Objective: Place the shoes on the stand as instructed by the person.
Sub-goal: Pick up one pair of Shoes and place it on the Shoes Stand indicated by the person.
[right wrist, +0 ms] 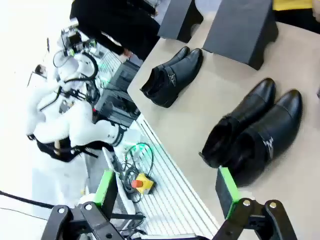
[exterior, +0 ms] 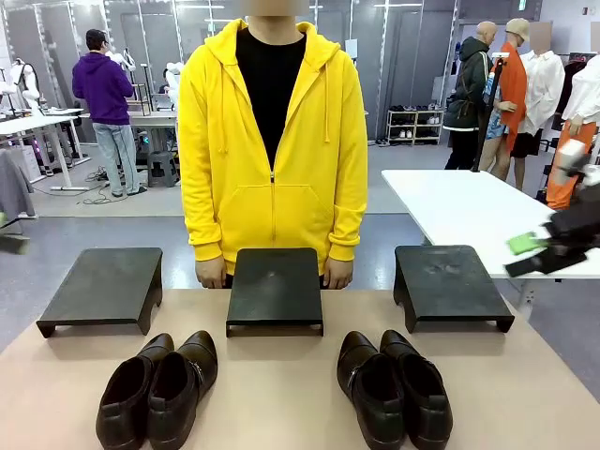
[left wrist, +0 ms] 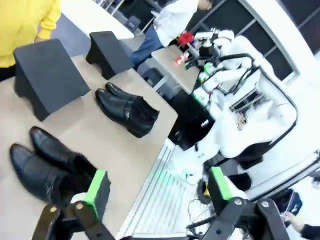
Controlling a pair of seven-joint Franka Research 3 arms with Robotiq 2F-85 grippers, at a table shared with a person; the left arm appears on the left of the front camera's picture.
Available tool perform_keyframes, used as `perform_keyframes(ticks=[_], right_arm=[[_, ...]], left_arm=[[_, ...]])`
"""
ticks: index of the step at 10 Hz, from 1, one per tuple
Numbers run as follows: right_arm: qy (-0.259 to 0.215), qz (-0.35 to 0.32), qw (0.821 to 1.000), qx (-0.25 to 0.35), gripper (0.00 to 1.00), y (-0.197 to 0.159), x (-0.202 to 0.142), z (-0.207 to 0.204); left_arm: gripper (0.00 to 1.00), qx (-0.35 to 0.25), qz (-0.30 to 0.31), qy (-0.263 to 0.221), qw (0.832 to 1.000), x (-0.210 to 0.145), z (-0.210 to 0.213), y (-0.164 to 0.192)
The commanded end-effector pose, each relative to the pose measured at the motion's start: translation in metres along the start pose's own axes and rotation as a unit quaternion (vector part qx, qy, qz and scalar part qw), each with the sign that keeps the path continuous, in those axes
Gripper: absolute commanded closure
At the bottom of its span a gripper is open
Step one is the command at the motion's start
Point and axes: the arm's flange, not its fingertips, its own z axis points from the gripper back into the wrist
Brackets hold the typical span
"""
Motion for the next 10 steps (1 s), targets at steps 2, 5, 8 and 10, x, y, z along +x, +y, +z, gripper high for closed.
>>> perform_keyframes(ticks=[2,5,8,10], right_arm=[[-0.100,-0.033,0.994,0.002,0.00,-0.022,-0.035,0.060],[-0.202,-0.061,0.977,-0.010,0.00,-0.024,-0.083,0.112],[-0.256,-0.076,0.963,-0.030,0.00,-0.015,-0.112,0.141],[-0.274,-0.086,0.957,-0.037,0.00,-0.015,-0.115,0.144]], left_arm=[[0.00,0.027,0.046,-0.100,0.994,-0.060,0.082,0.008],[0.00,0.090,0.081,-0.203,0.972,-0.122,0.150,-0.007],[0.00,0.125,0.092,-0.235,0.959,-0.142,0.182,-0.021],[0.00,0.133,0.098,-0.242,0.956,-0.136,0.185,-0.019]])
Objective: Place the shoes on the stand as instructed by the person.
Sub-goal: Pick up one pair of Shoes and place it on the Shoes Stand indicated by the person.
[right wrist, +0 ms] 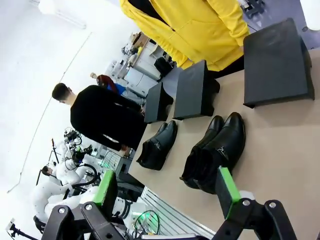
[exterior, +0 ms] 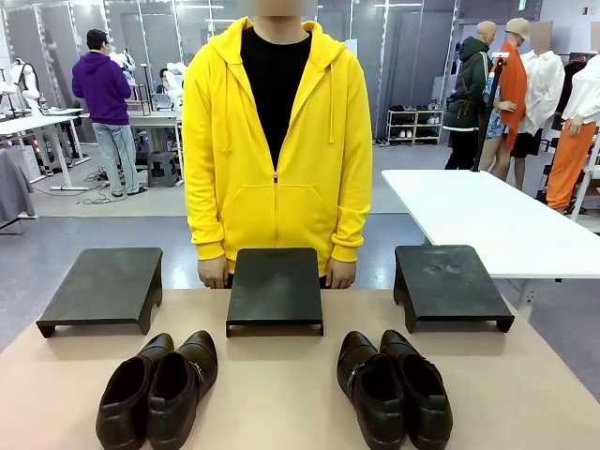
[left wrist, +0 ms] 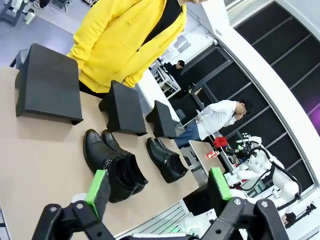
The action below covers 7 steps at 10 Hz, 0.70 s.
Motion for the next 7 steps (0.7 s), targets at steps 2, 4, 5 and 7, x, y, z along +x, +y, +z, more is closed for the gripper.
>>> perform_keyframes(ticks=[2,4,5,7], right_arm=[[0.009,0.002,1.000,0.002,0.00,-0.0001,0.0018,-0.0028],[0.009,0.002,1.000,0.002,0.00,-0.0001,0.0018,-0.0028],[0.009,0.002,1.000,0.002,0.00,-0.0001,0.0018,-0.0028],[0.009,0.002,1.000,0.002,0.00,-0.0001,0.0018,-0.0028]], left_arm=[[0.00,-0.003,0.000,0.002,1.000,-0.0026,0.0019,0.0010],[0.00,-0.003,0.000,0.002,1.000,-0.0026,0.0019,0.0010],[0.00,-0.003,0.000,0.002,1.000,-0.0026,0.0019,0.0010],[0.00,-0.003,0.000,0.002,1.000,-0.0026,0.0019,0.0010]])
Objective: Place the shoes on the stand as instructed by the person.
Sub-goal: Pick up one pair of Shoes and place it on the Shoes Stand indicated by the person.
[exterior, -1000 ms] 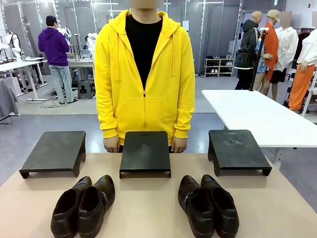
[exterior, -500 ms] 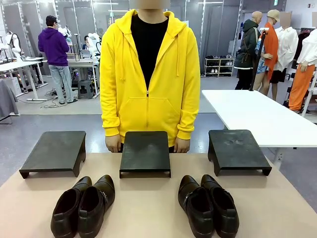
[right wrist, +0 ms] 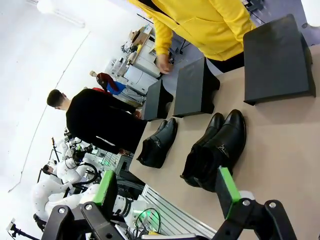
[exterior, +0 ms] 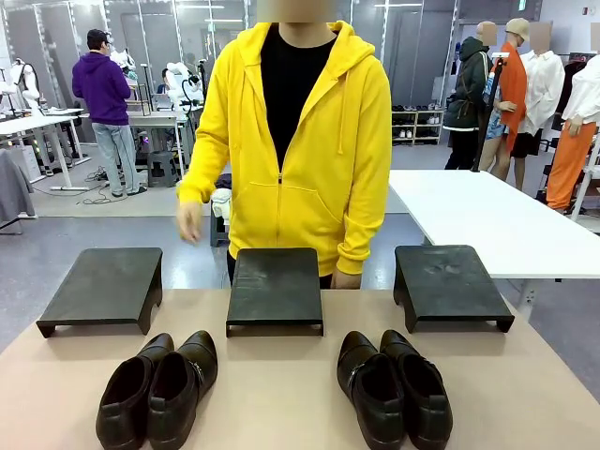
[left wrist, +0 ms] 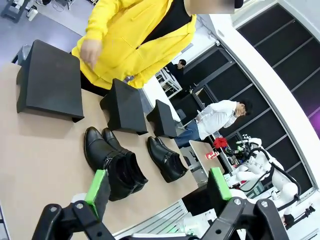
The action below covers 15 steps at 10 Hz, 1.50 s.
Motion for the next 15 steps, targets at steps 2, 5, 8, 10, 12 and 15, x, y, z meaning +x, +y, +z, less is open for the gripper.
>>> perform_keyframes(ticks=[2,5,8,10,12,15], right_arm=[[0.000,0.007,1.000,0.002,0.00,0.0008,0.0011,0.0020],[0.000,0.007,1.000,0.002,0.00,0.0008,0.0011,0.0020],[0.000,0.007,1.000,0.002,0.00,0.0008,0.0011,0.0020],[0.000,0.007,1.000,0.002,0.00,0.0008,0.0011,0.0020],[0.000,0.007,1.000,0.002,0.00,0.0008,0.0011,0.0020],[0.000,0.007,1.000,0.002,0.00,0.0008,0.0011,0.0020]], left_arm=[[0.00,-0.007,-0.010,0.000,1.000,0.0002,0.0001,0.0007],[0.00,-0.007,-0.010,0.000,1.000,0.0002,0.0001,0.0007],[0.00,-0.007,-0.010,0.000,1.000,0.0002,0.0001,0.0007],[0.00,-0.007,-0.010,0.000,1.000,0.0002,0.0001,0.0007],[0.00,-0.007,-0.010,0.000,1.000,0.0002,0.0001,0.0007],[0.00,-0.007,-0.010,0.000,1.000,0.0002,0.0001,0.0007]])
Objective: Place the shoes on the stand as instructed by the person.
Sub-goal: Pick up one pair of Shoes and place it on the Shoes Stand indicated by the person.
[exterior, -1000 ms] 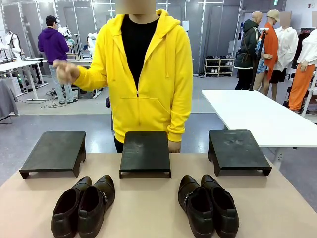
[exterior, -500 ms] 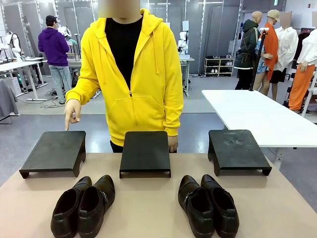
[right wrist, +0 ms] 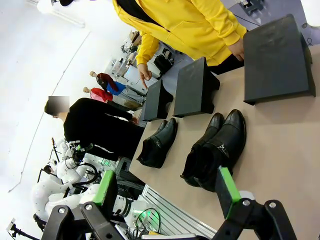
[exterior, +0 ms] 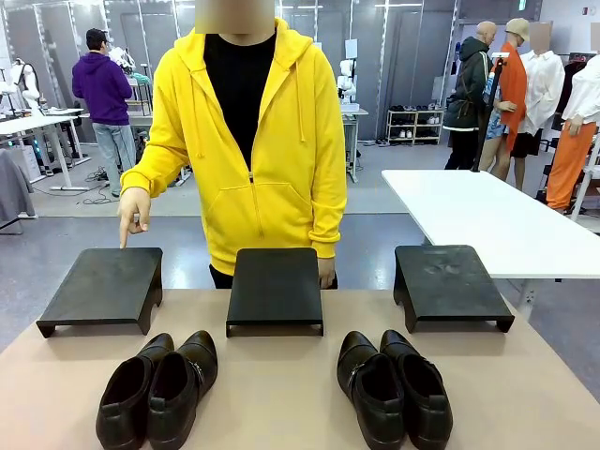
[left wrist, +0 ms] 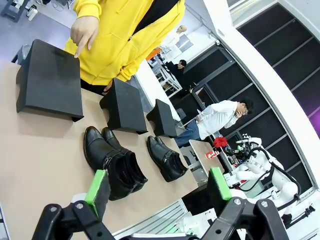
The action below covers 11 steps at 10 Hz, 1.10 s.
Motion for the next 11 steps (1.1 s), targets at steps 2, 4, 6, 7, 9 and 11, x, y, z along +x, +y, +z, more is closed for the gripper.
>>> perform_keyframes(ticks=[2,4,6,7,9,11], right_arm=[[0.000,0.007,1.000,0.002,0.00,0.001,0.001,0.001],[0.000,0.007,1.000,0.002,0.00,0.001,0.001,0.001],[0.000,0.007,1.000,0.002,0.00,0.001,0.001,0.001],[0.000,0.007,1.000,0.002,0.00,0.001,0.001,0.001],[0.000,0.007,1.000,0.002,0.00,0.001,0.001,0.001],[0.000,0.007,1.000,0.002,0.00,0.001,0.001,0.001]], left_arm=[[0.00,0.000,-0.025,0.032,0.999,0.024,-0.020,-0.023],[0.00,0.024,-0.073,0.126,0.989,0.071,-0.086,-0.082],[0.00,0.078,-0.107,0.224,0.966,0.086,-0.163,-0.132],[0.00,0.112,-0.131,0.271,0.947,0.085,-0.201,-0.155],[0.00,0.174,-0.151,0.351,0.908,0.061,-0.273,-0.196],[0.00,0.256,-0.189,0.367,0.874,0.023,-0.321,-0.212]])
